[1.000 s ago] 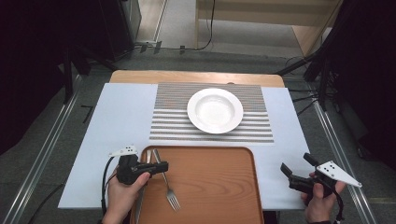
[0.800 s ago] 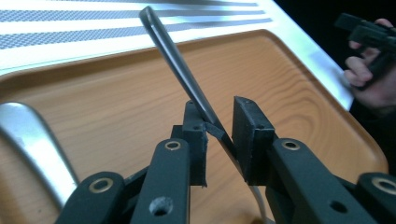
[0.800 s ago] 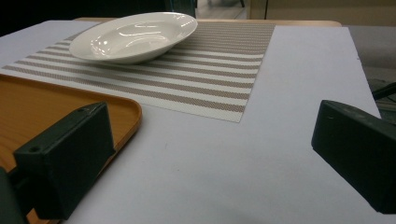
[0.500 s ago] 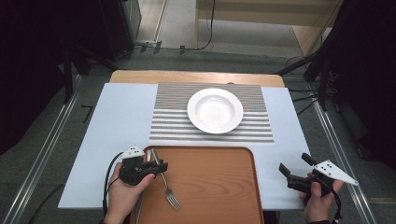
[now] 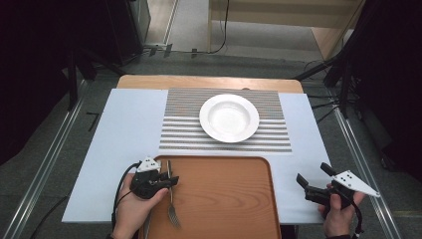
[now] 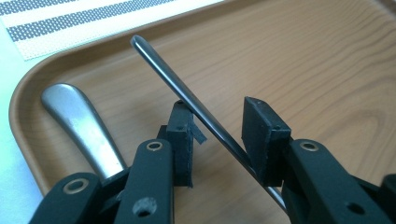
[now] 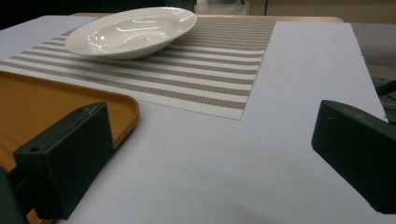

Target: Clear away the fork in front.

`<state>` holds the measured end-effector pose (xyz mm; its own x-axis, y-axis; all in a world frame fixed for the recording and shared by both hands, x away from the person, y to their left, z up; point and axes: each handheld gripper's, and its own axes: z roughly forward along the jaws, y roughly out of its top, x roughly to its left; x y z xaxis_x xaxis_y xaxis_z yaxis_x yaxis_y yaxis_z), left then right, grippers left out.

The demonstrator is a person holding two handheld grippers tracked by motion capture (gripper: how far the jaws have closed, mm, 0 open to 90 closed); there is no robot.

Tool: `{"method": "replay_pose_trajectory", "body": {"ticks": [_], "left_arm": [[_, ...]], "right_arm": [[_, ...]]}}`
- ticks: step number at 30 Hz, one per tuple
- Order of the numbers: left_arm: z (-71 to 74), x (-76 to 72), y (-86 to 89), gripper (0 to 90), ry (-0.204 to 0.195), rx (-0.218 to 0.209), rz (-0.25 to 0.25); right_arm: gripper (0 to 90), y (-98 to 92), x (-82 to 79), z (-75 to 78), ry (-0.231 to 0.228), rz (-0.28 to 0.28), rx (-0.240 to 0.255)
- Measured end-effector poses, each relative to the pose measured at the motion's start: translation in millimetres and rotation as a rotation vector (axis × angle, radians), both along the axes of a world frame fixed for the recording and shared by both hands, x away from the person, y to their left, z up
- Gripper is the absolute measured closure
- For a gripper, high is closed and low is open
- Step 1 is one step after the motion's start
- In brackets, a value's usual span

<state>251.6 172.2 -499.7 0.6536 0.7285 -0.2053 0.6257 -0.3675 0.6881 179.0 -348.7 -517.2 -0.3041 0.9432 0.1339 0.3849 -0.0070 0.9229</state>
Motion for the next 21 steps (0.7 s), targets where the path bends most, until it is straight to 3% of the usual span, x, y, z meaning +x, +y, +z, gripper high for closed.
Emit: {"method": "replay_pose_trajectory", "body": {"ticks": [6,12,16,19,21], "left_arm": [[0.4,-0.1,0.4,63.7,-0.013,0.010,0.006],[5.0,-2.3,5.7,62.4,-0.074,-0.002,0.039],[9.2,-3.5,9.2,77.5,-0.052,-0.045,-0.001],[8.4,-5.7,4.0,87.2,-0.049,-0.017,-0.033],[6.0,-6.7,-1.3,89.1,-0.038,0.013,-0.057]], "right_arm": [[0.0,0.1,0.2,-0.4,0.002,0.000,0.002],[0.0,-0.2,0.4,-0.5,0.002,0.001,0.006],[0.0,-0.4,0.4,-0.6,0.002,0.002,0.009],[0.0,-0.3,0.5,-0.7,0.002,0.003,0.008],[0.0,-0.3,0.5,-0.7,0.002,0.002,0.008]]}}
